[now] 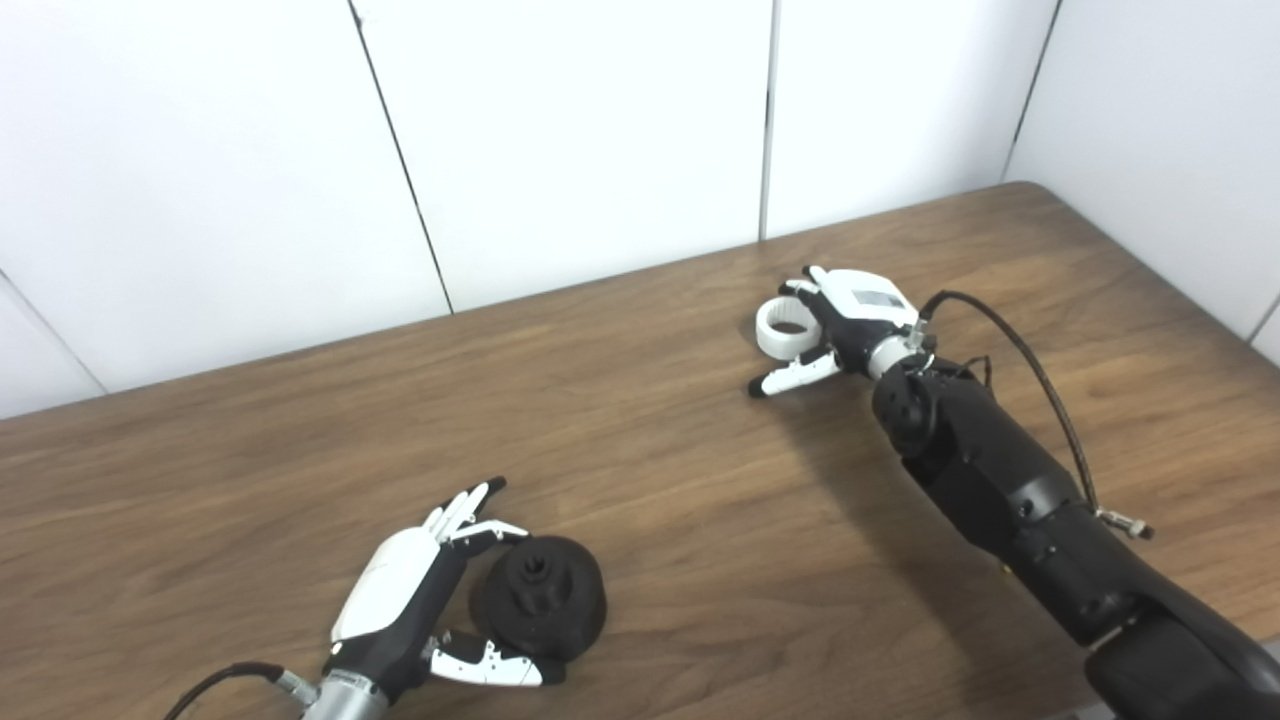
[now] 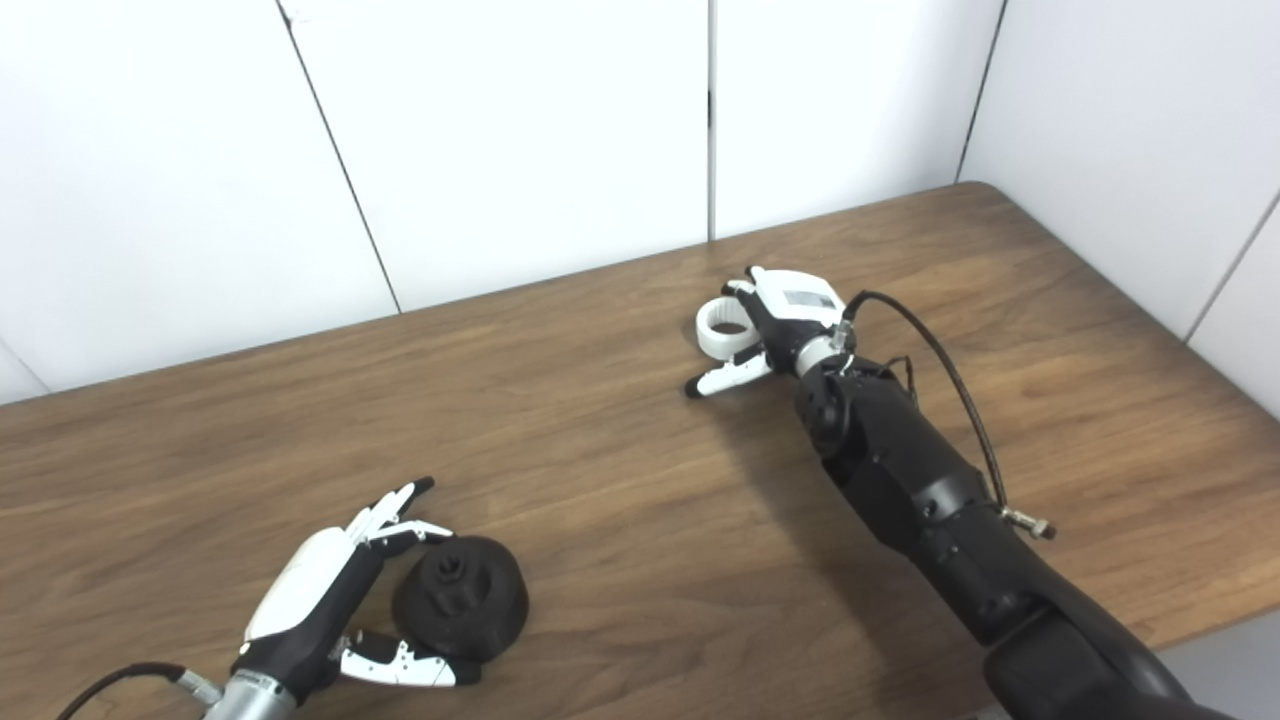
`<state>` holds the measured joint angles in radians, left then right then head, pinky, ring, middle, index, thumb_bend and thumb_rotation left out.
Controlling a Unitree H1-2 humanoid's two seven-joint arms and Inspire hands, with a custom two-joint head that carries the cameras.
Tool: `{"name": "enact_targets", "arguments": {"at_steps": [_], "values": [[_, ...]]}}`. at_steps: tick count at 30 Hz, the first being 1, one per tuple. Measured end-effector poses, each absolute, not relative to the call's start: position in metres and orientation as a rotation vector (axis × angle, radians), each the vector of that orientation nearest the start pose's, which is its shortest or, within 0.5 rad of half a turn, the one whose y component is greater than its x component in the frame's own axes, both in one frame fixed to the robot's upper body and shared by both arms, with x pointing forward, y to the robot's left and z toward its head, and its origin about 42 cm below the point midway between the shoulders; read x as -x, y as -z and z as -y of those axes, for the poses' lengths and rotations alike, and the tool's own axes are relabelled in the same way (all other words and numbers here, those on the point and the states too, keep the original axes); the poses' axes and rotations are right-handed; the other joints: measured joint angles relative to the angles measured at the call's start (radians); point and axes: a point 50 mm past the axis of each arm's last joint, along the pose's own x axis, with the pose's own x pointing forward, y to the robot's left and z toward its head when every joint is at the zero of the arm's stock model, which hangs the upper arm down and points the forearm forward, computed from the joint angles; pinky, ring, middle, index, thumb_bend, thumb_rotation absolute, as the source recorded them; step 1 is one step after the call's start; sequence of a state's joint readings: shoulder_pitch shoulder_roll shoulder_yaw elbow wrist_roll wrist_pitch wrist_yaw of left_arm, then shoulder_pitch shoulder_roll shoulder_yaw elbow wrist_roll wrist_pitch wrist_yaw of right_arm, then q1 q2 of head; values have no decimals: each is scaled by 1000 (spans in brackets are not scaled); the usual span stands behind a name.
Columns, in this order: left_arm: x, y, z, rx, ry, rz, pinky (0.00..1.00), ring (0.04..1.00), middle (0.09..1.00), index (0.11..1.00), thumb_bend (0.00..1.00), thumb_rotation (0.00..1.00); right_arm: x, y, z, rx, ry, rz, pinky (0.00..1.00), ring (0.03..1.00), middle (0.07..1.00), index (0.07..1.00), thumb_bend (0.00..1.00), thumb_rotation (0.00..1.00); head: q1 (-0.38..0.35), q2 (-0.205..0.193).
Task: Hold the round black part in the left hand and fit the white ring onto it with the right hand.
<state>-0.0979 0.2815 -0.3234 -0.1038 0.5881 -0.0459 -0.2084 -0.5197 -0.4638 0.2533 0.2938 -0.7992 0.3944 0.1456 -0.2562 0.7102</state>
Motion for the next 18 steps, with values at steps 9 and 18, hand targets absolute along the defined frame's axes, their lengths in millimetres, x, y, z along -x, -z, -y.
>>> {"name": "enact_targets", "arguments": {"at_steps": [9, 18], "values": [[-293, -131, -195, -883, 509, 206, 1000, 1000, 1000, 610, 959, 338, -440, -197, 321, 1320, 61, -185, 873, 946, 988, 885, 906, 532, 2, 6], [-293, -132, -195, -883, 511, 205, 1000, 1000, 1000, 612, 955, 334, -441, -195, 322, 1321, 63, -191, 857, 925, 972, 820, 849, 516, 8, 11]]}}
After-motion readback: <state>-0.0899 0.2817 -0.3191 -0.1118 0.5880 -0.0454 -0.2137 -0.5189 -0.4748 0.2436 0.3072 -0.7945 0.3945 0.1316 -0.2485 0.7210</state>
